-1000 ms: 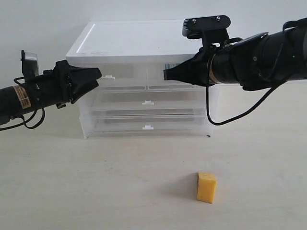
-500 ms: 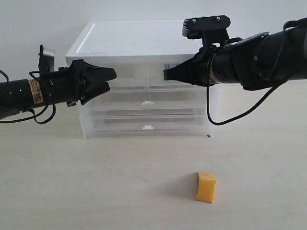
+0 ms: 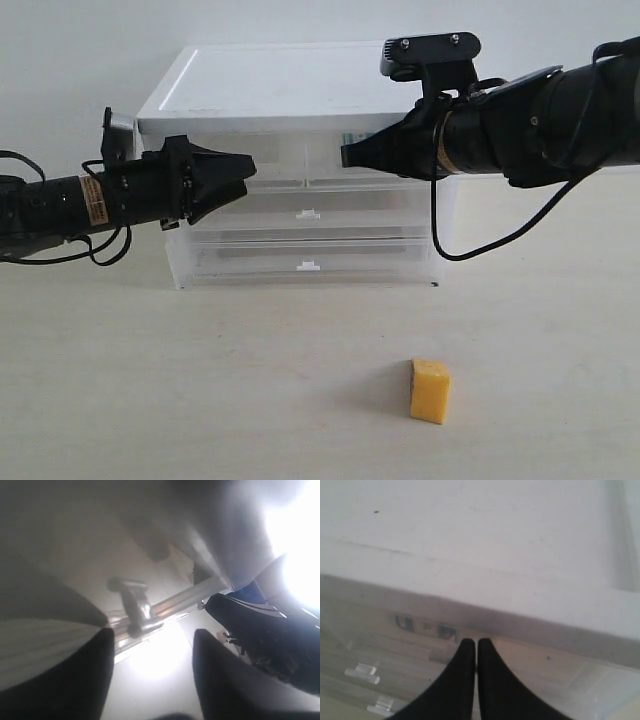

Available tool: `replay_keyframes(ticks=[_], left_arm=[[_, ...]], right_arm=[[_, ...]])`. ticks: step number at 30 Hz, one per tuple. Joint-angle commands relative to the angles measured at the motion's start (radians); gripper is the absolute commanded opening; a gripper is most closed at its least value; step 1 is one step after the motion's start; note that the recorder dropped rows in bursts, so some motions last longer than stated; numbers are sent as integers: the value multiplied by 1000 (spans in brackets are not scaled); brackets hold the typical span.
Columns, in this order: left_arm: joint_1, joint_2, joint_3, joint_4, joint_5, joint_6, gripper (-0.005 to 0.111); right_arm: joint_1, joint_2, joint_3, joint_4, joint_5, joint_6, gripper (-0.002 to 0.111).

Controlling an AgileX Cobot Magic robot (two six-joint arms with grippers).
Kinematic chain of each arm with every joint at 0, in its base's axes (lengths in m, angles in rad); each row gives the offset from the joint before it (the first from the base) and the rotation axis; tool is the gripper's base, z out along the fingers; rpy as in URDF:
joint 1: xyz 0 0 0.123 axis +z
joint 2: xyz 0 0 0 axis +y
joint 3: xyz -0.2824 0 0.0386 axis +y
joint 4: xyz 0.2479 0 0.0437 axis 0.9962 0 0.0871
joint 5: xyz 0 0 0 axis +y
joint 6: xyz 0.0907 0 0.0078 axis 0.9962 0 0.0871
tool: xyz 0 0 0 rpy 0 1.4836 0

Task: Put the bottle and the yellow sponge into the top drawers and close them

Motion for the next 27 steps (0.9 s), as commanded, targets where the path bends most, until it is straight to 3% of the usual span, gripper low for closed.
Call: replay_keyframes(ticks=[1, 6, 8, 9, 27], left_arm=[[36, 2, -19, -119, 35, -17, 38], [43, 2, -19, -122, 0, 5, 31], [43, 2, -19, -128, -22, 44, 17], [43, 2, -19, -128, -30, 50, 5], [43, -15, 102, -68, -97, 66, 4]], right_arm=[[-4, 20, -10, -12, -43, -15, 0], [-4, 20, -10, -12, -48, -23, 0], [-4, 20, -10, -12, -48, -23, 0], [-4, 20, -10, -12, -48, -23, 0], [-4, 20, -10, -12, -58, -23, 0]])
